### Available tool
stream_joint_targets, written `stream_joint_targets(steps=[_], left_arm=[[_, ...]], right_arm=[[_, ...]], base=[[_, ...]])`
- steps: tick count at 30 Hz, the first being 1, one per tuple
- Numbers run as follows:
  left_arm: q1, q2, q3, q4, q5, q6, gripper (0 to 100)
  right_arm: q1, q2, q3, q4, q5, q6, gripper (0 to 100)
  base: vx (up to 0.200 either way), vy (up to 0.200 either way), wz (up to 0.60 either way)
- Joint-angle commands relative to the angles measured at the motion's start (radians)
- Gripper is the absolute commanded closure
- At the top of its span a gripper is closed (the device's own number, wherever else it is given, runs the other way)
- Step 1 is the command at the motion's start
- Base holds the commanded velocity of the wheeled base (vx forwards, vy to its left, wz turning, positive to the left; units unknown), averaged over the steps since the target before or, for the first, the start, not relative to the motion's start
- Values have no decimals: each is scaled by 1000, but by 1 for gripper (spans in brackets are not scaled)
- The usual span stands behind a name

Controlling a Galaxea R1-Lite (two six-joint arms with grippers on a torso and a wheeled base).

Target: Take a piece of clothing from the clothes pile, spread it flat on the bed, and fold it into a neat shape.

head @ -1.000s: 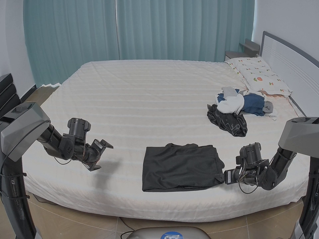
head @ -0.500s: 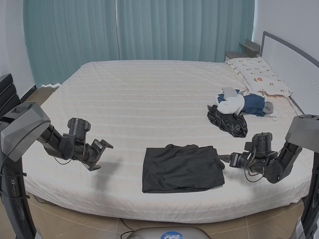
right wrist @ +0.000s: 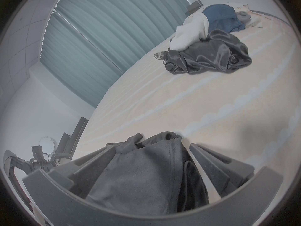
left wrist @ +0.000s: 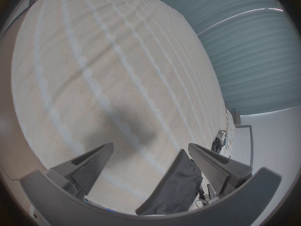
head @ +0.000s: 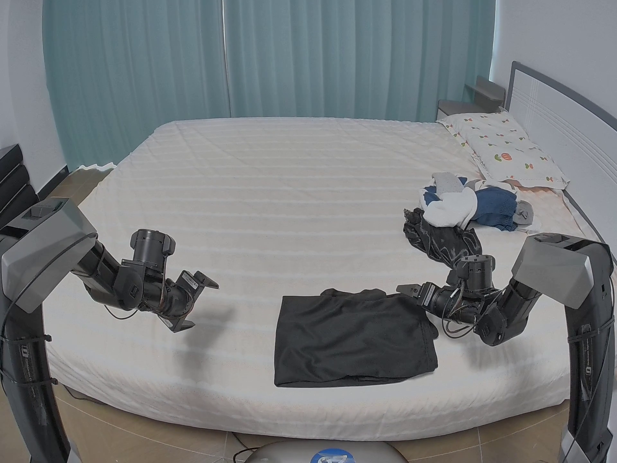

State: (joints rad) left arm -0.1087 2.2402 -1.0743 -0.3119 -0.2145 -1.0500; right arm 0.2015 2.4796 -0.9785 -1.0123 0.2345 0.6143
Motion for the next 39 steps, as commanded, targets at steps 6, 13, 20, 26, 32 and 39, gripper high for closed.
stream_joint_targets(steps=[6,13,20,26,32,39], left_arm=[[-2,2,-1,-1,0,1,0],[-2,4,0,-1,1,1,0],[-3,4,0,1,1,1,0],[-3,4,0,1,1,2,0],[-3,4,0,1,1,2,0],[-5,4,0,1,1,2,0]], right_arm=[[-2,64,-57,-2,2,25,100],[-16,64,-80,-2,0,96,100],[-48,59,-83,-2,0,101,100],[-56,58,-85,-3,-4,139,100],[-59,61,-85,-8,-6,144,100],[-63,65,-85,-23,-9,144,0]], base=[[0,0,0],[0,0,0],[0,0,0],[0,0,0],[0,0,0],[0,0,0]])
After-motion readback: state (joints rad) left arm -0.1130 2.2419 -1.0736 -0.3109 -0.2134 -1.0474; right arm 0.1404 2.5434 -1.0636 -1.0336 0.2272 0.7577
